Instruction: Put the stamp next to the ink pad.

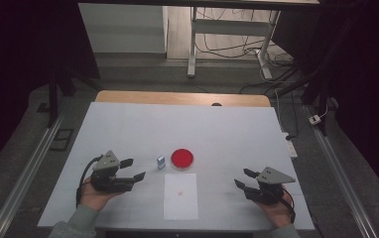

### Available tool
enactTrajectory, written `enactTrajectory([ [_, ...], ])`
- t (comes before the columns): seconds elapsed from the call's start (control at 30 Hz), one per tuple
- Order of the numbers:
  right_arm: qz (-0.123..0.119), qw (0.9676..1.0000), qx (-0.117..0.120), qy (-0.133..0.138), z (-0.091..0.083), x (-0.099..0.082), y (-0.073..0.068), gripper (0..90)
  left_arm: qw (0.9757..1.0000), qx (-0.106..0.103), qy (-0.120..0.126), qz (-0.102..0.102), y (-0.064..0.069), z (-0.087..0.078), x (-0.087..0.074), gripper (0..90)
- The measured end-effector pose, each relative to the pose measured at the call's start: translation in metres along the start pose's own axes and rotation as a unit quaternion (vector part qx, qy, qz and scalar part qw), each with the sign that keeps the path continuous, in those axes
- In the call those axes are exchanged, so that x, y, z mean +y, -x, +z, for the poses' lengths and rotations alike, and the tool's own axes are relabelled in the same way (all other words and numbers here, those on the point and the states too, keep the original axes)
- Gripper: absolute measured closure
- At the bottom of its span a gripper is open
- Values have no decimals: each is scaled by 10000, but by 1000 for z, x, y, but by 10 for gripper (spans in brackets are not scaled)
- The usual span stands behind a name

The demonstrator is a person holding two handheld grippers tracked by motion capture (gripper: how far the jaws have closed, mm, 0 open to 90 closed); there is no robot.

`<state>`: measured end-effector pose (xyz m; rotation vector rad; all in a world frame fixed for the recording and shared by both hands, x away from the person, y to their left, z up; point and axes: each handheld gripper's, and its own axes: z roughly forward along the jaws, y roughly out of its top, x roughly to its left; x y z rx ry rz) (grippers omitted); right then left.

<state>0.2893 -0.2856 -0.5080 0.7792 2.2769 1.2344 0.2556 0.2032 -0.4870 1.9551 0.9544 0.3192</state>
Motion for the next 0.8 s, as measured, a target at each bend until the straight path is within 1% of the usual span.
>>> enactTrajectory([
  [0.1, -1, 10000, 4, 12, -2, -2, 1, 455, 9999, 5, 15, -108, -1, -7, -7, 319],
  [0.13, 4, 10000, 30, 43, -2, -2, 2, 455, 9999, 19, 19, -125, -1, -9, -9, 319],
  [0.23, -6, 10000, 21, 4, -4, -3, 2, 455, 9999, 10, 15, -134, -1, -12, -12, 319],
  [0.47, 10, 10000, 15, 17, -5, -4, 4, 456, 9999, -7, -16, -125, -1, -11, -13, 319],
  [0.63, -57, 10000, 17, -15, -5, -3, 3, 456, 9999, -4, -2, -135, -2, -12, -14, 319],
  [0.8, -73, 10000, -5, -9, -6, -3, 2, 455, 9999, 6, -10, -159, -4, -12, -14, 317],
])
